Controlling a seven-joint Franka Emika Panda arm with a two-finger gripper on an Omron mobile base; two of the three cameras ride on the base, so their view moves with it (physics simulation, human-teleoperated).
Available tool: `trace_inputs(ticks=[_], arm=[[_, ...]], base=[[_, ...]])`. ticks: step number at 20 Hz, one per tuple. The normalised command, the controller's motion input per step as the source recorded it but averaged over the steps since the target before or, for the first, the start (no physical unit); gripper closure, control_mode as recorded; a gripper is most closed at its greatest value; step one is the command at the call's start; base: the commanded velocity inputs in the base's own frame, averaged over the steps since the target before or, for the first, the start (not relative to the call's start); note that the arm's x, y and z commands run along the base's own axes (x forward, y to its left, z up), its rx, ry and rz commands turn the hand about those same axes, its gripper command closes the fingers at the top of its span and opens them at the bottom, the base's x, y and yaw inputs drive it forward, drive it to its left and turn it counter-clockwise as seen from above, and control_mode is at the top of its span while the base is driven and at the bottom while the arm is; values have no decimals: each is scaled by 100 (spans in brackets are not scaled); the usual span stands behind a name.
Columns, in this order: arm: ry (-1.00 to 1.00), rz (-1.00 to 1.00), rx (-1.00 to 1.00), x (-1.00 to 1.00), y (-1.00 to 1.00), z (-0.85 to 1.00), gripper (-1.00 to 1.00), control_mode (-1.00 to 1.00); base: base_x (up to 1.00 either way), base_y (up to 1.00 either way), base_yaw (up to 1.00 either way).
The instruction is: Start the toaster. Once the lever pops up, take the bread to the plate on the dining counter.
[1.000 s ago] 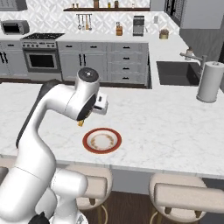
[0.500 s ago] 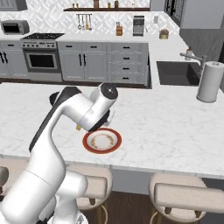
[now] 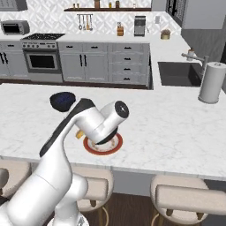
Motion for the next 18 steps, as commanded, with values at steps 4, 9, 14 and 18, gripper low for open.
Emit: trace_inputs(ticks=[4,9,14,18], arm=[[22,-8,25,20,-27,-16,100,-100],[17,-14,14,15,-32,-18,100,-100],[15,-13,2,25,-13,-24,100,-100],[12,-10,0,48,0,-36,100,-100]], base=[[0,0,0],[0,0,0],[0,0,0],[0,0,0]])
